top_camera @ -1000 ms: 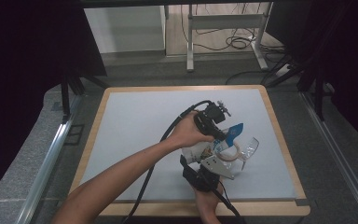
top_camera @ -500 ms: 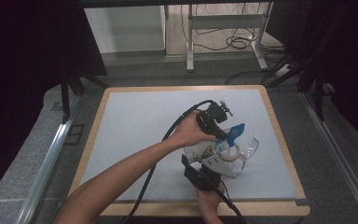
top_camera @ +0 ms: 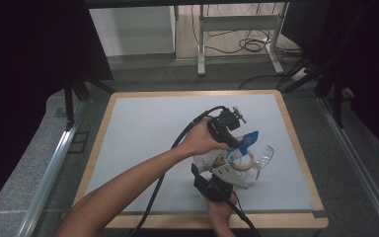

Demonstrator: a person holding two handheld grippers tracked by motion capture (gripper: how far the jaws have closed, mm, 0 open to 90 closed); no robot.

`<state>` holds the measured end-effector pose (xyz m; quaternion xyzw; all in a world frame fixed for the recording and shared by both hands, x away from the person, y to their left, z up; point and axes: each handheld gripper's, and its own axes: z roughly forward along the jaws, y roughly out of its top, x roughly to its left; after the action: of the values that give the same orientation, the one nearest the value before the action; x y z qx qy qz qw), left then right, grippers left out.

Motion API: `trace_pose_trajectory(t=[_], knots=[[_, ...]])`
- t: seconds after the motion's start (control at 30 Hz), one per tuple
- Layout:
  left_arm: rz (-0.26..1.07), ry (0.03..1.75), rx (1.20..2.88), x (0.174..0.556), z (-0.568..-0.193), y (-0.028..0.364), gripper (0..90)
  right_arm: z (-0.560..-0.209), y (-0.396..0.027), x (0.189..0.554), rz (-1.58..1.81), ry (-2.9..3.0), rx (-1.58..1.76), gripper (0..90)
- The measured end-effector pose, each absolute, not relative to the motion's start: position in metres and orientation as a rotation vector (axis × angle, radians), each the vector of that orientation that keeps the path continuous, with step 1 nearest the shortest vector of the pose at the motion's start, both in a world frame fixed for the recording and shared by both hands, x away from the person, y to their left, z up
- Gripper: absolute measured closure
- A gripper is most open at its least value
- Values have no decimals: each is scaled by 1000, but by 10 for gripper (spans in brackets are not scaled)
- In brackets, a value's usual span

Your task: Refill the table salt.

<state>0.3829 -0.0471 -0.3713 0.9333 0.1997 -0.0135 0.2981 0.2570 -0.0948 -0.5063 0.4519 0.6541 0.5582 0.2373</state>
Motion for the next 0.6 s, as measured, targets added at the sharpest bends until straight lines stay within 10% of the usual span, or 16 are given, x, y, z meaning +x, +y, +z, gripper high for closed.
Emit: trace_pose_trajectory(t=[0.6], knots=[[-34,531,2491,382,-370,-49,900,-504,-91,260,1522,1782,1233,495]])
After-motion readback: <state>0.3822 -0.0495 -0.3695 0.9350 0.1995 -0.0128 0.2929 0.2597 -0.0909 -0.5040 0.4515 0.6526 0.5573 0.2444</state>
